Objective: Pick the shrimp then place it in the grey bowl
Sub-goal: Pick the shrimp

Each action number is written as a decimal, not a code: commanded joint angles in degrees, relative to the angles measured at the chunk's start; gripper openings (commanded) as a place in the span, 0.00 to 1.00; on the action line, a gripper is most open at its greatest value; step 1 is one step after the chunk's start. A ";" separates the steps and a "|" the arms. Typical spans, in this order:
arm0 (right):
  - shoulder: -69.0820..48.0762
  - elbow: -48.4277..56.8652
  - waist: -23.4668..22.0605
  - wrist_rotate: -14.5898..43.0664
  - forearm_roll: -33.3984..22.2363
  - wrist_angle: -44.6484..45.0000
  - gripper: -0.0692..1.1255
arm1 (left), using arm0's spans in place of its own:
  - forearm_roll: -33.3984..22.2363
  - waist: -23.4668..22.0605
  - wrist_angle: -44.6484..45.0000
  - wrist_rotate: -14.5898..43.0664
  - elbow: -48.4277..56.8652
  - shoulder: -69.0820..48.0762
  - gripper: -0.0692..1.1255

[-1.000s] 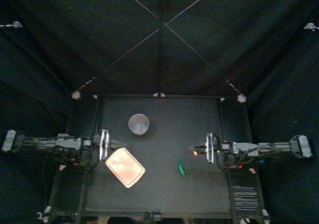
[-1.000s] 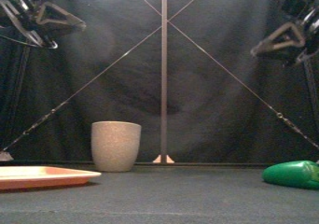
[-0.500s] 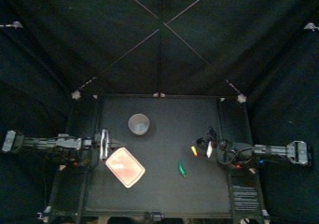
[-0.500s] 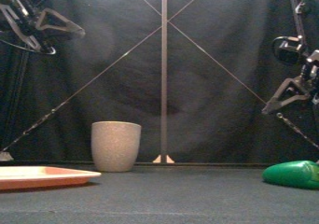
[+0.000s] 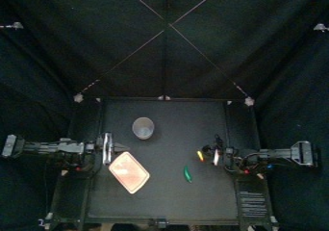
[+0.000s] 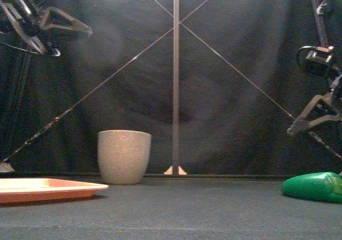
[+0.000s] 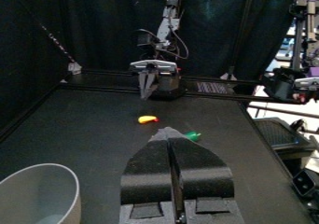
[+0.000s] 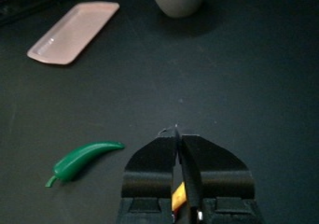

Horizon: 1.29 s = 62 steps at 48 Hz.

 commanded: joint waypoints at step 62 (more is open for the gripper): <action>11.95 -8.17 -4.75 -0.09 16.26 23.29 0.74 | 0.44 2.11 -0.53 0.26 1.41 0.26 0.08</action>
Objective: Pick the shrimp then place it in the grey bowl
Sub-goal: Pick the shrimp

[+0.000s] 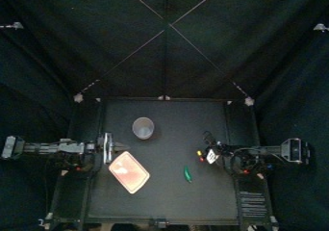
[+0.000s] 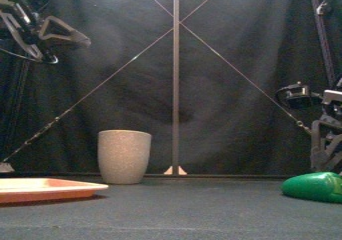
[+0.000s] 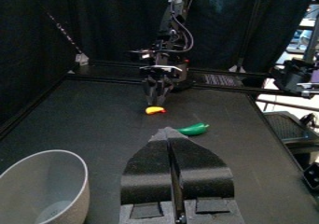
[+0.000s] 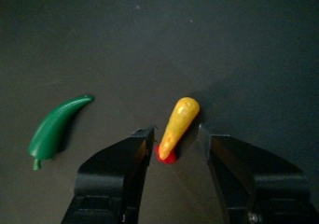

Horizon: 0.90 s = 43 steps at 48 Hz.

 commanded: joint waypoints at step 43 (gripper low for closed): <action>9.58 -5.27 -0.79 -0.18 -0.26 -0.09 0.54 | 0.26 0.70 -0.62 0.09 0.35 0.35 0.08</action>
